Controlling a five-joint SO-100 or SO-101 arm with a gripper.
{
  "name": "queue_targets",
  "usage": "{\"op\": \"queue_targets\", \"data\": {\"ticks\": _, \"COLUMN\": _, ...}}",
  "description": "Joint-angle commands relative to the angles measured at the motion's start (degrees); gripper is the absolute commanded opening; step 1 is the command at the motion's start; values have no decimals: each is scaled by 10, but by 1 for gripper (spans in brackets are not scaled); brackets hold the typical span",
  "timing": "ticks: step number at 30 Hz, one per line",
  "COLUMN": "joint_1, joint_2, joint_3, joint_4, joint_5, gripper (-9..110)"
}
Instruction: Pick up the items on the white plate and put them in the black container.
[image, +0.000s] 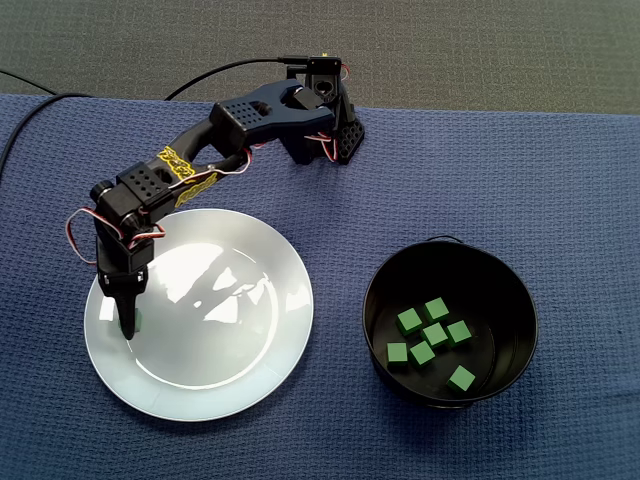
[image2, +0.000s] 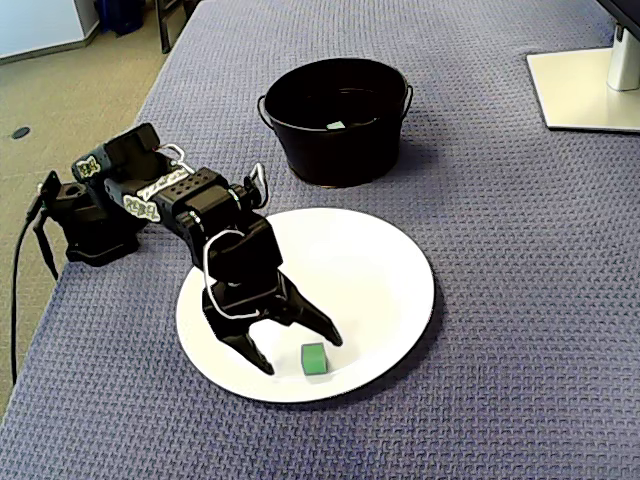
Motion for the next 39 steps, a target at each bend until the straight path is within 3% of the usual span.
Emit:
{"op": "queue_targets", "data": {"ticks": 1, "joint_1": 9, "joint_2": 0, "joint_3": -44, "joint_4": -9, "joint_5": -12, "gripper": 30}}
{"op": "queue_targets", "data": {"ticks": 20, "joint_1": 0, "joint_2": -15, "joint_3": -28, "joint_4": -8, "joint_5": -56, "gripper": 1}}
{"op": "queue_targets", "data": {"ticks": 31, "joint_1": 11, "joint_2": 91, "joint_3": -8, "joint_4": -18, "joint_5": -50, "gripper": 0}}
{"op": "queue_targets", "data": {"ticks": 35, "joint_1": 14, "joint_2": 200, "joint_3": 93, "joint_4": -34, "joint_5": -81, "gripper": 0}}
{"op": "queue_targets", "data": {"ticks": 39, "joint_1": 11, "joint_2": 371, "joint_3": 328, "joint_4": -168, "joint_5": -114, "gripper": 0}}
